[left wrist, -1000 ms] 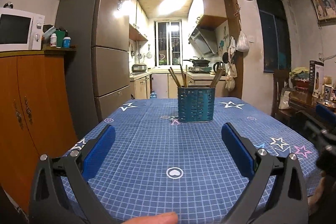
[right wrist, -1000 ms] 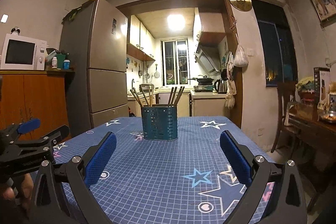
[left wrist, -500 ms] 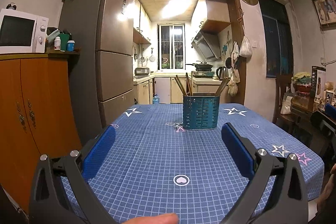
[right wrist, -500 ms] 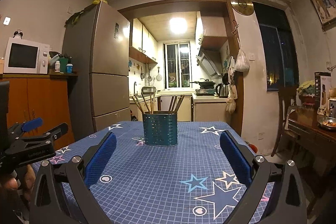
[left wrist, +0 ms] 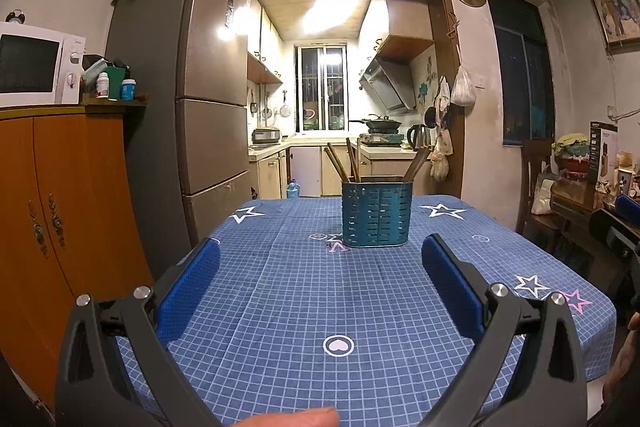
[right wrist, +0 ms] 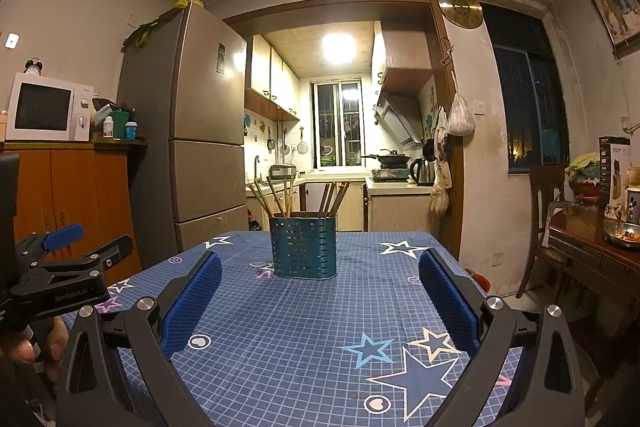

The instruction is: Organize utensils

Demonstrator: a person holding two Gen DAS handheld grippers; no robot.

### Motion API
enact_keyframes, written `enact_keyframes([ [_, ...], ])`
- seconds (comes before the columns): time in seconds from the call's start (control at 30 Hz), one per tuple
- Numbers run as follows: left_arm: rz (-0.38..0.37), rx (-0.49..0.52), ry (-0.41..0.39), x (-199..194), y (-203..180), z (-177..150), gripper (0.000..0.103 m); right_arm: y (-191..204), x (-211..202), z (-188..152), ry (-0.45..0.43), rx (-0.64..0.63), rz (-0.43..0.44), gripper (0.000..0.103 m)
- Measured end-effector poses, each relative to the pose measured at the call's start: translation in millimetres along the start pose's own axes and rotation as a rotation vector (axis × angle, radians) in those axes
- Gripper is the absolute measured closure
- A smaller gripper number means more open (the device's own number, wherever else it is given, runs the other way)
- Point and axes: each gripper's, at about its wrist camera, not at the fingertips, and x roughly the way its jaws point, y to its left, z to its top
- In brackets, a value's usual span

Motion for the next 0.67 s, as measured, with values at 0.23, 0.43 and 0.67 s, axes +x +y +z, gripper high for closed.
enact_keyframes([
  [0.23, -0.009, 0.001, 0.0, -0.3, -1.9, 1.7, 0.005, -2.3, 1.2, 0.8, -0.003, 0.0, 0.001, 0.005],
  [0.43, -0.001, 0.007, -0.02, -2.9, -5.7, 2.3, 0.006, -2.5, 2.1, 0.6, 0.0, 0.001, 0.002, 0.005],
  [0.67, -0.006, 0.014, -0.012, -1.1, -10.6, 0.1, 0.005, -2.9, 2.6, 0.0, 0.001, 0.003, 0.004, 0.005],
])
